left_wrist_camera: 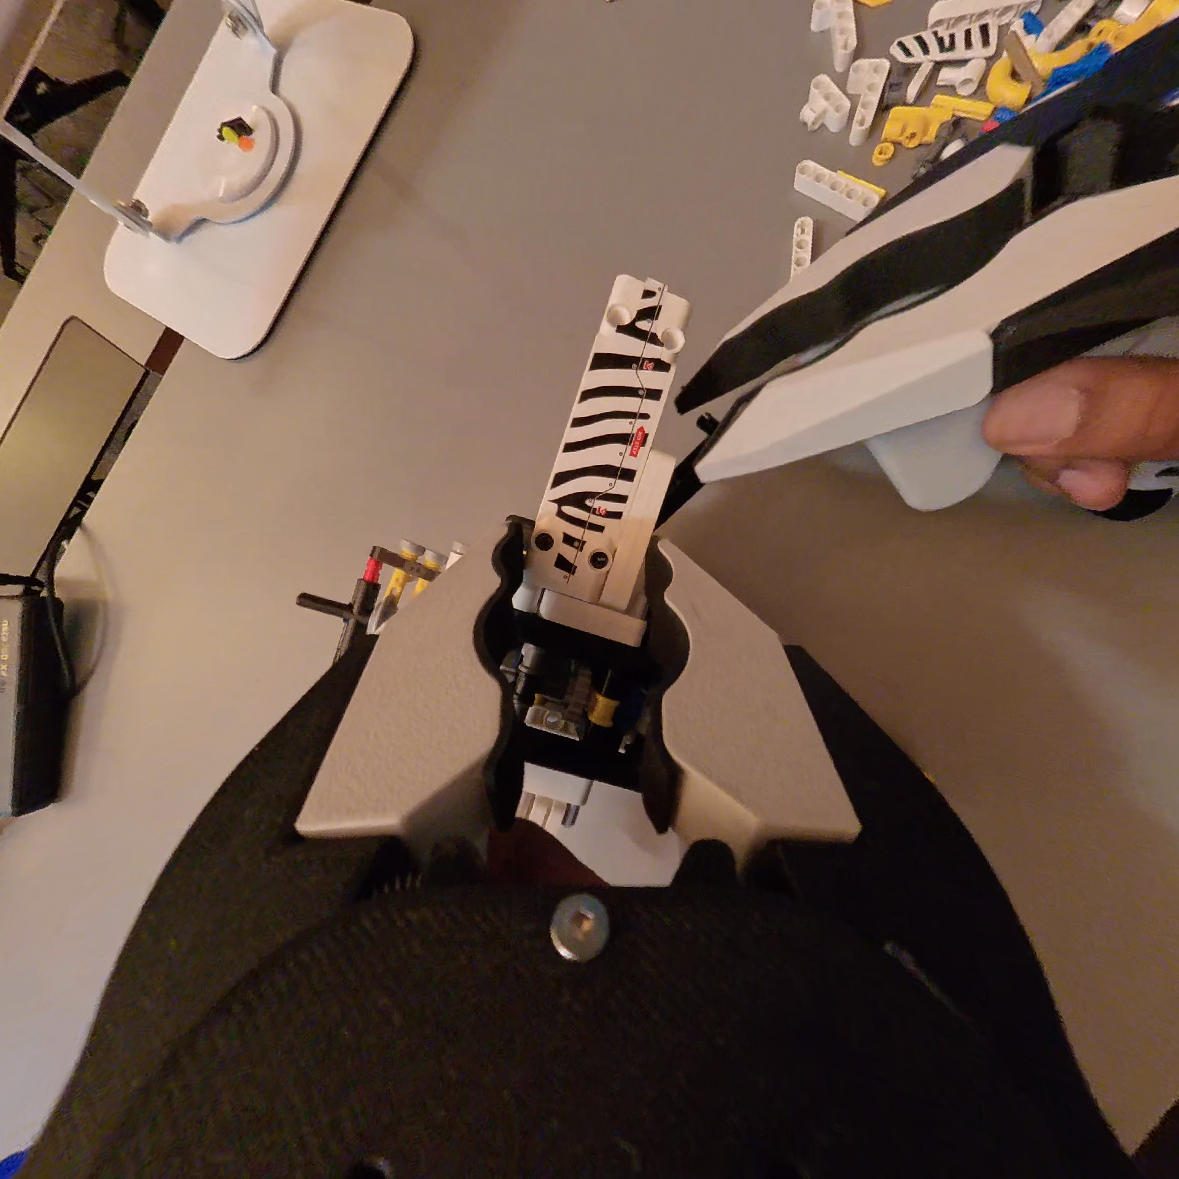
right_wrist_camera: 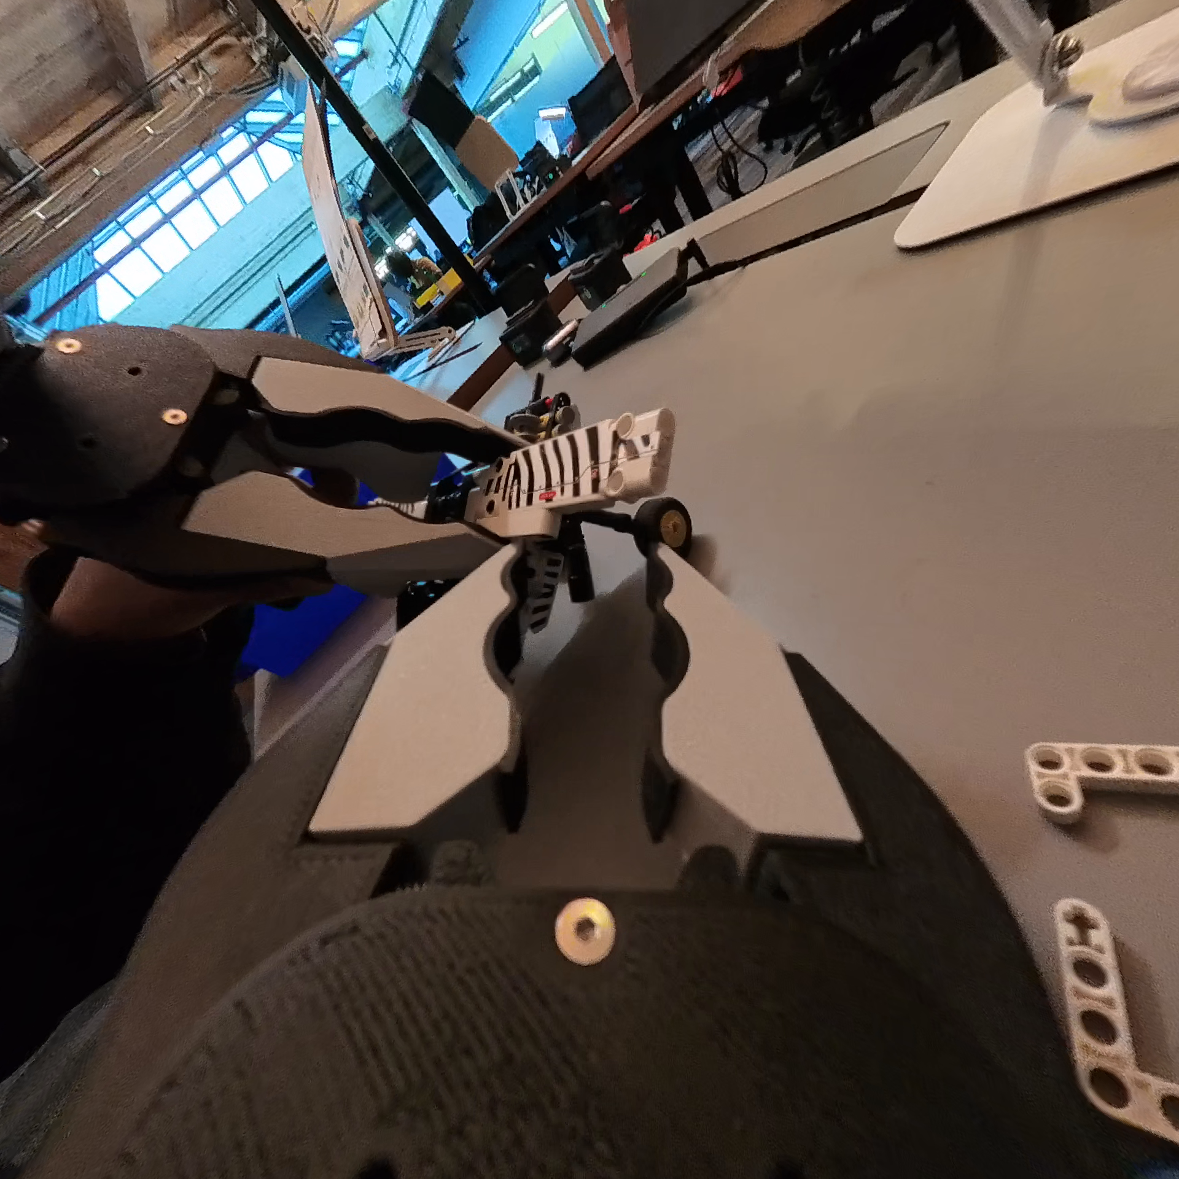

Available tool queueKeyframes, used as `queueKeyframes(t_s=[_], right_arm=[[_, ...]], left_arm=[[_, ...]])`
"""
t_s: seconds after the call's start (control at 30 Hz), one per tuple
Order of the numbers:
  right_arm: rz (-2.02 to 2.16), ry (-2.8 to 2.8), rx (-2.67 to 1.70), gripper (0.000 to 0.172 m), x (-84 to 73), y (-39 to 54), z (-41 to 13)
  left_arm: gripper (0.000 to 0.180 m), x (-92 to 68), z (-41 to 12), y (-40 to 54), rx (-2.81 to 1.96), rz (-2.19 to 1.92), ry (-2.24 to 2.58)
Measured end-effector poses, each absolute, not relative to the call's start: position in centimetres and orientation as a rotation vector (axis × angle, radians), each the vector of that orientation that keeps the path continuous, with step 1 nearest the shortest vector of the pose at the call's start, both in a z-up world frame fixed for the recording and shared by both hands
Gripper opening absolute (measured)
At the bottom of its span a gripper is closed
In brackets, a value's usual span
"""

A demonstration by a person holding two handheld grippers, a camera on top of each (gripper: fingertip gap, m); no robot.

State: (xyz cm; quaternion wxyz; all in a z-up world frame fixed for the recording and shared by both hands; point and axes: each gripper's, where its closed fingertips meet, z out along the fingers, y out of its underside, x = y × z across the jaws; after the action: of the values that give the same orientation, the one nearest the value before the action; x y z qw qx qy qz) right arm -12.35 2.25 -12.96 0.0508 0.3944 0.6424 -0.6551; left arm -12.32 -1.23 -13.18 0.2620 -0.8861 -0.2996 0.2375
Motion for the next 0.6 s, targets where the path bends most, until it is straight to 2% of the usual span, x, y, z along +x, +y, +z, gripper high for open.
queueKeyframes(t_s=[0.07, 0.17, 0.37, 0.5, 0.6], right_arm=[[-1.970, 1.983, 1.204, 0.043, -12.1, 2.0, -13.2], [-1.952, 2.019, 1.181, 0.045, -11.6, 1.7, -13.4], [-1.831, 1.992, 1.172, 0.050, -10.6, 0.7, -14.4], [-1.736, 2.006, 1.193, 0.044, -10.8, 0.2, -15.5], [-1.686, 2.045, 1.186, 0.038, -11.2, -0.6, -16.0]], left_arm=[[0.038, -11.8, -12.8, -1.0, -2.359, 0.586, -0.830], [0.046, -10.9, -10.6, -0.8, -2.239, 0.544, -0.853], [0.048, -7.7, -5.5, -2.6, -1.879, 0.554, -0.966], [0.054, -5.4, -8.4, -4.8, -1.630, 0.477, -1.166], [0.069, -4.7, -12.4, -6.5, -1.466, 0.486, -1.336]])
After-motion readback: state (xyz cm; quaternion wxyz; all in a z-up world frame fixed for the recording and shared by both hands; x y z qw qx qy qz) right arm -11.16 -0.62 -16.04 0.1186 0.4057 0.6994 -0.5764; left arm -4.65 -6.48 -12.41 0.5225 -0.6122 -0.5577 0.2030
